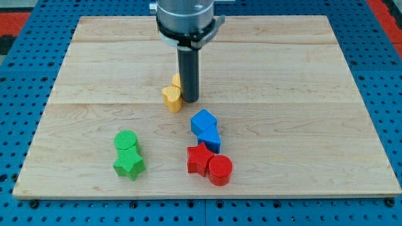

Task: Drag the yellow hexagon towards the top left corner of the board

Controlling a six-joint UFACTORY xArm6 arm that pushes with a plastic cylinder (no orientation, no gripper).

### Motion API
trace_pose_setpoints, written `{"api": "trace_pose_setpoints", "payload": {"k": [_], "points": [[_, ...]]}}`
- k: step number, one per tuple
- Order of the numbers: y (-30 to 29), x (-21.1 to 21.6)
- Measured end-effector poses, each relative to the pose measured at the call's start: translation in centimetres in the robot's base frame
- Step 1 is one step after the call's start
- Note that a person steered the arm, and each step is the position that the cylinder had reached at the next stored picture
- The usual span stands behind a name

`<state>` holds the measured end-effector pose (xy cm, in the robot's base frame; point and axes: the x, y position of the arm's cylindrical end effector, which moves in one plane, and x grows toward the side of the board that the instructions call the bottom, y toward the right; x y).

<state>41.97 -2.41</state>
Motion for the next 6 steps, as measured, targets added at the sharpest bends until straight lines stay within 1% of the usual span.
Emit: {"api": "trace_pose_setpoints", "payload": {"k": [1,2,3,4,5,6], "points": [[-7.0,-2.8],[-11.8,-6.3],[-7.4,-2.1],[-6.6,-0.1],[-1.4,-3.5],[-4.5,-7.2]]}}
